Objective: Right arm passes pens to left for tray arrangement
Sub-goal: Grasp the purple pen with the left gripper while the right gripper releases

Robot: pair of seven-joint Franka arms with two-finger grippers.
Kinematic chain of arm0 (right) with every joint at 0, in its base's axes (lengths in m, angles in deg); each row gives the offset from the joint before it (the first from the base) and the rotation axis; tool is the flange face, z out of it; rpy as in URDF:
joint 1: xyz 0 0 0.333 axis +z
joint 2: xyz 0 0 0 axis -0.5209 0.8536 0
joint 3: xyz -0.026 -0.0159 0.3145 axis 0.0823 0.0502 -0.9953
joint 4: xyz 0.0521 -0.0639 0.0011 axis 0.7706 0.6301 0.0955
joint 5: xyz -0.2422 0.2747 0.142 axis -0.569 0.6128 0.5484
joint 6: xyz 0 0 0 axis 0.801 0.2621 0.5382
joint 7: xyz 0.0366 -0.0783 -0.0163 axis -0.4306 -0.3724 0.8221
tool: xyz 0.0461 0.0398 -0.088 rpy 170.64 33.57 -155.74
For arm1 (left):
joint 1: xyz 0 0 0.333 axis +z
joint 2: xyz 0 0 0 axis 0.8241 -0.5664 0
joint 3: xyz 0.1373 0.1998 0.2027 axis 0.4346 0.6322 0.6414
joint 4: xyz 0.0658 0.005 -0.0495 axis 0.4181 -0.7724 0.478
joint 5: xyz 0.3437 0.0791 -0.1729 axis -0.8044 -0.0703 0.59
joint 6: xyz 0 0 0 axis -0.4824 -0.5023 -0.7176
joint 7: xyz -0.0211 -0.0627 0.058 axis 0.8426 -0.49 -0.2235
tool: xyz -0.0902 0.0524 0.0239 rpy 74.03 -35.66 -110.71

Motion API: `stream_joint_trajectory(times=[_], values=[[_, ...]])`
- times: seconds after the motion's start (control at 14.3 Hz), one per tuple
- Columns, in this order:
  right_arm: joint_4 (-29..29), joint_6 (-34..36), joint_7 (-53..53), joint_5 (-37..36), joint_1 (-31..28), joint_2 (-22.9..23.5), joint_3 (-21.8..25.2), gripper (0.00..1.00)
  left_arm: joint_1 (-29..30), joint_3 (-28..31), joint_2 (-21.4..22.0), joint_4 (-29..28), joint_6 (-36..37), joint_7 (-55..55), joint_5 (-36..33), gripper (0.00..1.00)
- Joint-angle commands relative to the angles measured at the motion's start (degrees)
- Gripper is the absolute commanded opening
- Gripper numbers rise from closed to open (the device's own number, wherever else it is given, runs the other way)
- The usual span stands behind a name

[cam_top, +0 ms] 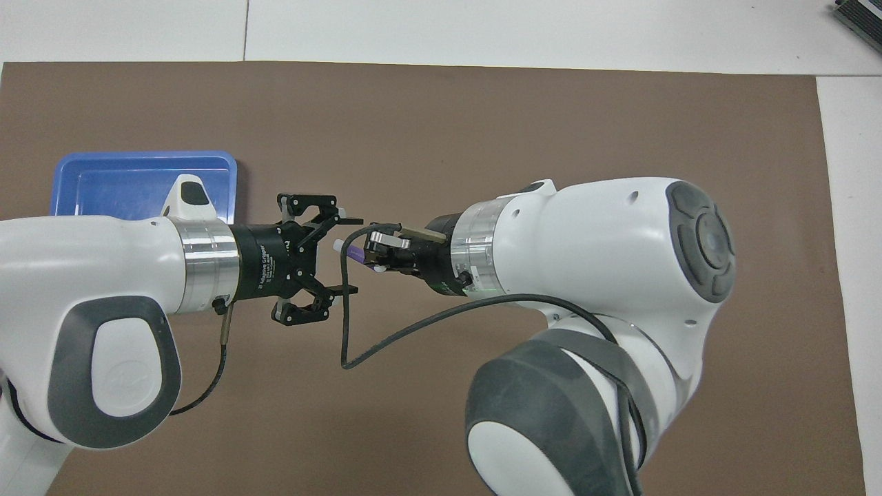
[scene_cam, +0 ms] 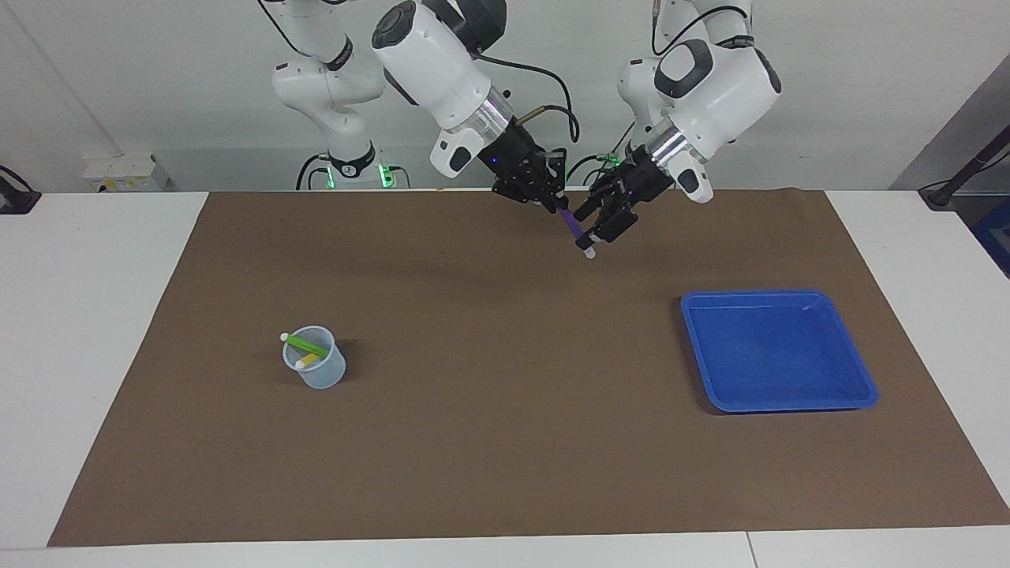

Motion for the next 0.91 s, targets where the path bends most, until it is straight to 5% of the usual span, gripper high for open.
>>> stream_joint_trajectory(times=[0.0, 0.28, 0.35, 0.84], values=[[-0.01, -0.96, -0.69, 1.61, -0.16, 0.11, -0.38, 0.00, -0.66, 0.89, 2.00, -1.48, 1.36, 0.35, 1.06, 0.72], [-0.01, -0.96, -0.69, 1.61, -0.16, 0.11, -0.38, 0.00, -0.66, 0.80, 1.92, -1.48, 0.74, 0.35, 1.06, 0.22], [-0.01, -0.96, -0.61, 1.61, -0.16, 0.11, -0.38, 0.00, -1.01, 0.80, 1.92, -1.48, 0.13, 0.35, 1.06, 0.00], [0.08, -0.35, -0.69, 1.61, -0.33, 0.11, -0.38, 0.00, -0.40, 1.24, 1.92, -1.48, 1.26, -0.79, 0.63, 0.00]])
